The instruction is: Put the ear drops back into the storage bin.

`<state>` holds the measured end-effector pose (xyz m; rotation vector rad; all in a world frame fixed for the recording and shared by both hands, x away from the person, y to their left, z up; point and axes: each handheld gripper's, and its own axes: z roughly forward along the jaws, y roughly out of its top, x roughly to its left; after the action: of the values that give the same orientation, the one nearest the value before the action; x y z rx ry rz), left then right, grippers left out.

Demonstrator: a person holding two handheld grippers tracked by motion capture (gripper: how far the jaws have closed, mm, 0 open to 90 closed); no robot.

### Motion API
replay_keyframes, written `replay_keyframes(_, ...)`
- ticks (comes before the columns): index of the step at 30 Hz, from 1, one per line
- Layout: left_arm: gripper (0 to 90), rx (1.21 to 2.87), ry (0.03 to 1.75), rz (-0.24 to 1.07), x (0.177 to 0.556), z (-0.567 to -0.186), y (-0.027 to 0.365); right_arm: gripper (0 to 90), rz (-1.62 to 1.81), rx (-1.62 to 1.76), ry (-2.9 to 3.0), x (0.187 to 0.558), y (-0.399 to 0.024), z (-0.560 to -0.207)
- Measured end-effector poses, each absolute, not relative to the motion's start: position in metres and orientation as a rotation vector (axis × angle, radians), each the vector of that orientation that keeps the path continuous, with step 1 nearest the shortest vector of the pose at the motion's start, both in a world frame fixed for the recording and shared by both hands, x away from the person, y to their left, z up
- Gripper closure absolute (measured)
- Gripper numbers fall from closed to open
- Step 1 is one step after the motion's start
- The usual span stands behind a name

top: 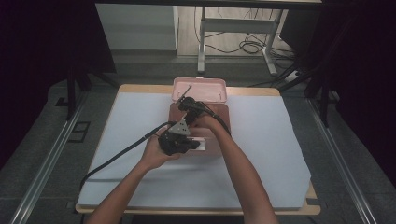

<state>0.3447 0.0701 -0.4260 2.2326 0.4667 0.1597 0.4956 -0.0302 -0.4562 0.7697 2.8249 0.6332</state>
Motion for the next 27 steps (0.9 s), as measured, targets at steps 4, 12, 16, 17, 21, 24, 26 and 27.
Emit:
replay_keyframes(4, 90.0, 2.232, 0.467, 0.160, 0.345, -0.426, 0.070, 59.6, 0.592, 0.769, 2.830, 0.496, -0.030, -0.461)
replay_keyframes(12, 90.0, 2.233, 0.467, 0.161, 0.345, -0.426, 0.070, 58.1, 0.619, 0.764, 2.827, 0.495, -0.032, -0.460)
replay_keyframes(16, 90.0, 2.233, 0.467, 0.162, 0.344, -0.426, 0.070, 56.4, 0.615, 0.754, 2.831, 0.494, -0.034, -0.458)
replay_keyframes(17, 90.0, 2.233, 0.467, 0.162, 0.345, -0.426, 0.070, 56.1, 0.612, 0.753, 2.829, 0.493, -0.034, -0.457)
replay_keyframes(21, 90.0, 2.232, 0.465, 0.163, 0.345, -0.426, 0.070, 54.1, 0.638, 0.749, 2.823, 0.490, -0.040, -0.449)
replay_keyframes(24, 90.0, 2.223, 0.474, 0.160, 0.344, -0.426, 0.069, 52.8, 0.668, 0.763, 2.818, 0.487, -0.045, -0.442)
replay_keyframes(26, 90.0, 2.223, 0.474, 0.161, 0.344, -0.426, 0.069, 52.6, 0.684, 0.763, 2.812, 0.485, -0.048, -0.438)
replay_keyframes(27, 90.0, 2.224, 0.473, 0.162, 0.344, -0.426, 0.069, 52.5, 0.694, 0.776, 2.807, 0.484, -0.049, -0.435)
